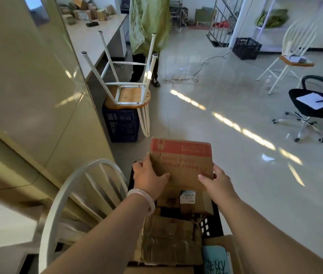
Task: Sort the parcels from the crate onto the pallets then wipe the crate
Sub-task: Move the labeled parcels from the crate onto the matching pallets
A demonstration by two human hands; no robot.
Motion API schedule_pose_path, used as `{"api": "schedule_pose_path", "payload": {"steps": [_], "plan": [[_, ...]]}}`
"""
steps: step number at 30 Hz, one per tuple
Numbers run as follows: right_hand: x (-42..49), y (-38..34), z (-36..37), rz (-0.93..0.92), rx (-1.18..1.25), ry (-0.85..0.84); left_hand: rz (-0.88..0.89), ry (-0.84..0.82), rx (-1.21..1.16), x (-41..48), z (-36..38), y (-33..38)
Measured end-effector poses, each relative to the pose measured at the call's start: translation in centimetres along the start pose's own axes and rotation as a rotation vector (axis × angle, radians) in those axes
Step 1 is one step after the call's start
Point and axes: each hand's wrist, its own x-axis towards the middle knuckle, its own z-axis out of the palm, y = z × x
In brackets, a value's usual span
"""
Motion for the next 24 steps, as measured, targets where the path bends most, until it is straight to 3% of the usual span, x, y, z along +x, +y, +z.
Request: {"api": "schedule_pose_path", "payload": {"steps": [4,11,17,22,24], "plan": [[-2.5,0.8,-1.7,0.017,0.103,-0.032,0.018,0.038,-0.075,-4.2,-0.1,-0.4],[-5.3,1.6,-5.5,-0.045,0.215,-0.144,0.013,0.131,-0.543,-11.5,0.7,0.6],[-7.7,2.8,-8.8,-0.023,0.222,-0.213,-0.065,0.189,-0.553,-16.3,2.2,1.9],[-9.3,3.5,-11.4,-0.148,0.155,-0.288,-0.102,0.267,-0.47,-19.3,2.8,2.4],[-10.0,3.5,-12.5,-0.227,0.067,-0.33,-0.065,0.227,-0.496,-20.5,2.9,2.4]]}}
